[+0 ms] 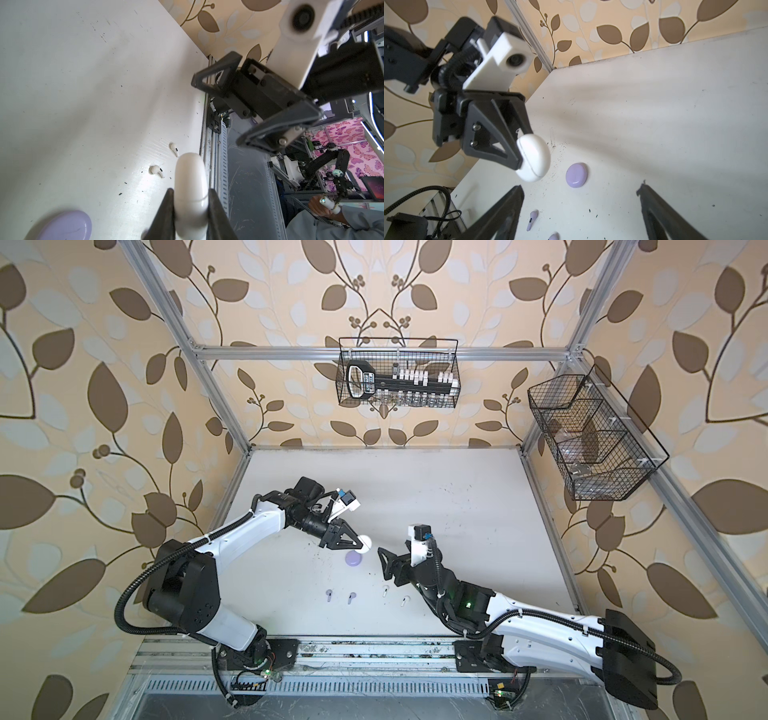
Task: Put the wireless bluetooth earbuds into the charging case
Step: 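Open the right gripper and withdraw it while the left gripper holds the case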
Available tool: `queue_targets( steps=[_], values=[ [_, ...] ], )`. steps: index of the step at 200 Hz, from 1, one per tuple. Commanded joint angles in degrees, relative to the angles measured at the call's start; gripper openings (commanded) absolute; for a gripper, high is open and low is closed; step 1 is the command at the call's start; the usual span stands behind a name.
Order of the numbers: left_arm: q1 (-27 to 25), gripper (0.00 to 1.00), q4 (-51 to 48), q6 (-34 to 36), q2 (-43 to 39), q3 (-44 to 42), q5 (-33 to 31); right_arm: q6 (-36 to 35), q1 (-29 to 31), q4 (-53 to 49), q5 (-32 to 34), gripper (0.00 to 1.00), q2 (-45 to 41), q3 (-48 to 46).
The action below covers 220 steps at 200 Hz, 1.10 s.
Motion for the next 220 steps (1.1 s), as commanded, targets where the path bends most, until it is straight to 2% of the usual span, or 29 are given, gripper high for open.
queue_targets(
  steps=[1,23,41,69,128,172,199,220],
  values=[
    [-0.2,0.07,15.6,-3.7,-4.8,-5.6,1.0,3.1,-0.7,1.5,-3.8,0.88,-1.1,-0.4],
    [-0.2,0.06,29.1,-7.7,-9.3,-12.7,-2.8,4.1,-0.7,-1.1,-2.9,0.88,-0.6,0.2],
    [-0.2,0.04,35.6,-8.4,-9.7,-15.9,-5.8,4.6,-0.7,-1.5,-2.9,0.88,0.0,0.1],
    [-0.3,0.0,44.3,-3.5,-9.5,-20.9,-7.2,5.2,-0.6,-2.8,-2.5,0.87,2.4,1.0],
    [-0.2,0.0,62.2,-3.4,-8.4,-29.9,-14.5,5.3,-0.2,-4.9,-2.3,0.87,6.2,3.5],
    [-0.1,0.0,78.1,-4.1,-2.0,-33.4,-16.1,5.6,-0.5,-5.4,-2.5,0.87,8.5,4.5],
    [0.2,0.0,78.3,-0.2,0.3,-31.7,-16.1,6.2,0.1,-5.5,-1.8,0.87,9.0,4.5],
    [0.5,0.0,84.0,-2.7,3.8,-31.4,-15.6,6.6,0.9,-6.3,-0.7,0.87,9.2,4.7]
  ],
)
